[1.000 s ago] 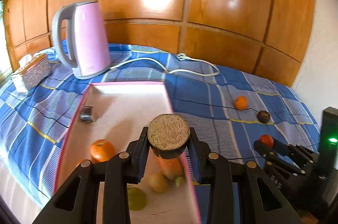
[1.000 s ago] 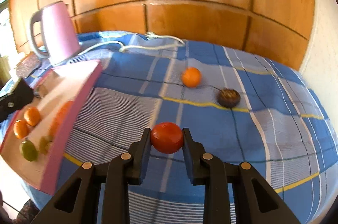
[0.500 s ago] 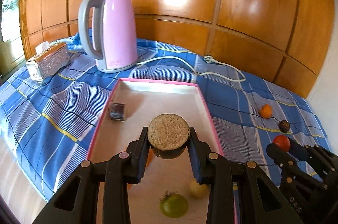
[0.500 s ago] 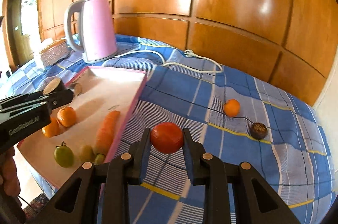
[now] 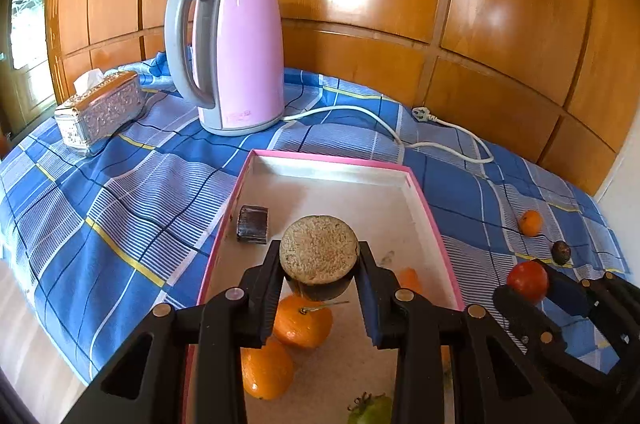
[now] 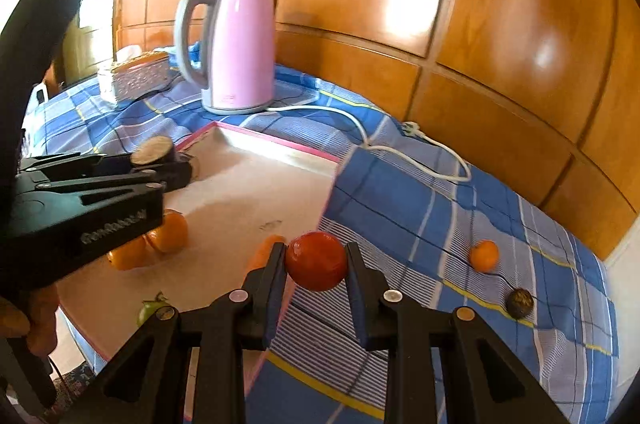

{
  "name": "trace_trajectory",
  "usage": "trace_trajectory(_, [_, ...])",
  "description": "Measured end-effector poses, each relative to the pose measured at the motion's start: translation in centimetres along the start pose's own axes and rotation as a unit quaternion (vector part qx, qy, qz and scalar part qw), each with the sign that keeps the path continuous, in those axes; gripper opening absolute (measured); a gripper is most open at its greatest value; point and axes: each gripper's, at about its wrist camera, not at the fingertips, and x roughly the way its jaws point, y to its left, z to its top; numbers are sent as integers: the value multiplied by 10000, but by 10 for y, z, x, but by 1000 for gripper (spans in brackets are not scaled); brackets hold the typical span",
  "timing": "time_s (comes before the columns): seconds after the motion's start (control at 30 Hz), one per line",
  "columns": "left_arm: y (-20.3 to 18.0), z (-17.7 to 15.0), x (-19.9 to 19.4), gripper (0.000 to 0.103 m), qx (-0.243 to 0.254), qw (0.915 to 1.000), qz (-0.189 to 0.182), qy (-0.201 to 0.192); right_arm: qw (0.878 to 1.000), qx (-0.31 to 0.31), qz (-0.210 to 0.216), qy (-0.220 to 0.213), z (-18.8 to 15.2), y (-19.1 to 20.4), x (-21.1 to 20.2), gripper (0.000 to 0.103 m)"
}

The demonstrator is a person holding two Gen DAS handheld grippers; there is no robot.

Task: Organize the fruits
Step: 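Release the log slice into the tray with left gripper while right gripper drops the tomato there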

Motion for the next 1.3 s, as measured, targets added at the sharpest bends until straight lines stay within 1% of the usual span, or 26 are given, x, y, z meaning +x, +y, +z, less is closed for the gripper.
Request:
trace_trajectory(0.13, [4,0,6,35,-62,10000,-11,54,9999,-64,85,16,6,6,8,29])
trace_trajectory(0.23, [7,-1,9,35,-72,9999,20,97,9998,1,197,45,12,8,15,29])
trace_trajectory(0.37, [14,-2,10,38,-152,9997,133,104,9977,414,498,187,20,1,27,29])
trace_trajectory(0.43, [17,-2,9,39,-170,9997,184,80,9965,569,566,227,23,-1,32,29])
trace_trajectory(0.63, [25,-4,6,39,-283,9989,366,79,9936,804,710,353,29,-2,45,29])
trace_trajectory(0.8, [24,-8,5,39,-284,9988,381,116,9915,877,815,511,31,2,54,29])
trace_trajectory(0.9, [22,-10,3,39,-281,9988,366,135,9908,880,846,578,30,5,55,30])
trace_trajectory(1.17, [14,-13,-4,39,-203,9993,295,98,9884,1066,920,570,23,2,47,31])
trace_trajectory(1.3, [11,-14,-8,39,-168,9995,264,94,9882,1165,870,485,19,-2,37,31])
